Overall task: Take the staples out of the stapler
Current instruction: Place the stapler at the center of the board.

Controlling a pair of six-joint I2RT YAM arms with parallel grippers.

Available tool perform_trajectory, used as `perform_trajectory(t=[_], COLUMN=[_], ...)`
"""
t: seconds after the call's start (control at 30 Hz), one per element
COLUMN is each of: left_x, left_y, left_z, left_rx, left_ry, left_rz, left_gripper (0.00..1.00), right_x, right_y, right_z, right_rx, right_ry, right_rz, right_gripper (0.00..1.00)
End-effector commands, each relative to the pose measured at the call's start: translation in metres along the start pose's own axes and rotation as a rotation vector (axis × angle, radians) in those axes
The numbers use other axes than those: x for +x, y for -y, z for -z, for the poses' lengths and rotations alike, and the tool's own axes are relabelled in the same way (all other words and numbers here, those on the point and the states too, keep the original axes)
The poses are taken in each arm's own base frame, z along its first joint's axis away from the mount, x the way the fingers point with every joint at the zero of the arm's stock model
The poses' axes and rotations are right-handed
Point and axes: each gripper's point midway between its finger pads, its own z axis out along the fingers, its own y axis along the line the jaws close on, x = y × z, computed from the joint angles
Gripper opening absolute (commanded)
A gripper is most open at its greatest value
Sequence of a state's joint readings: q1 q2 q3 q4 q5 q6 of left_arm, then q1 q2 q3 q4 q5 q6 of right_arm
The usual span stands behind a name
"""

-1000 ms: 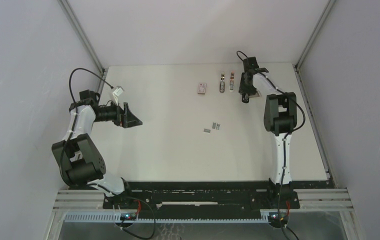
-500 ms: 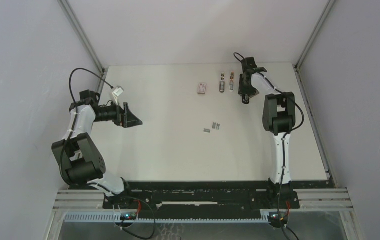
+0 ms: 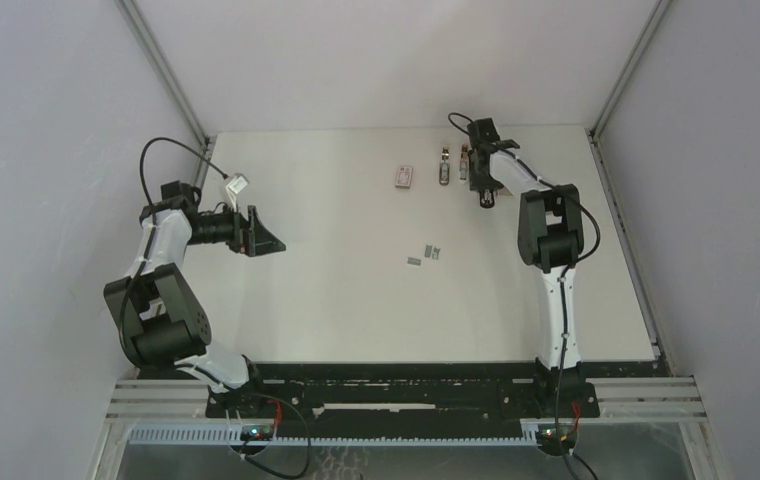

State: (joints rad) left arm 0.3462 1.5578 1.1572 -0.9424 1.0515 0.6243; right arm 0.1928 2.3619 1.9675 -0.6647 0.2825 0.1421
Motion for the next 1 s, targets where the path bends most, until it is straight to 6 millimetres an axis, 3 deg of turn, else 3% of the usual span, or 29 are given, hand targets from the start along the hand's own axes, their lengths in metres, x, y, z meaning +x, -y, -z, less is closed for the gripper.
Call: perform_trajectory(t=[0.0, 0.47, 0.97], left_x=[0.0, 0.001, 0.0], left_y=[0.004, 0.005, 0.005], left_z=[0.0, 0.0, 0.0], left_rx=[0.03, 0.037, 0.04], left_ry=[0.018, 0.017, 0.017], left_rz=[-0.016, -0.011, -0.014], left_gripper=[1.0, 1.0, 1.0], right_x=[-0.051, -0.026, -0.019], right_y=[-0.001, 0.015, 0.01], right_z=[0.042, 0.019, 0.013], right_rx=[-0.01, -0.066, -0.111], right_ry=[0.173, 0.052, 0.008], right_rz=[-0.007, -0.11, -0.087], right_gripper=[0.0, 0.0, 0.0])
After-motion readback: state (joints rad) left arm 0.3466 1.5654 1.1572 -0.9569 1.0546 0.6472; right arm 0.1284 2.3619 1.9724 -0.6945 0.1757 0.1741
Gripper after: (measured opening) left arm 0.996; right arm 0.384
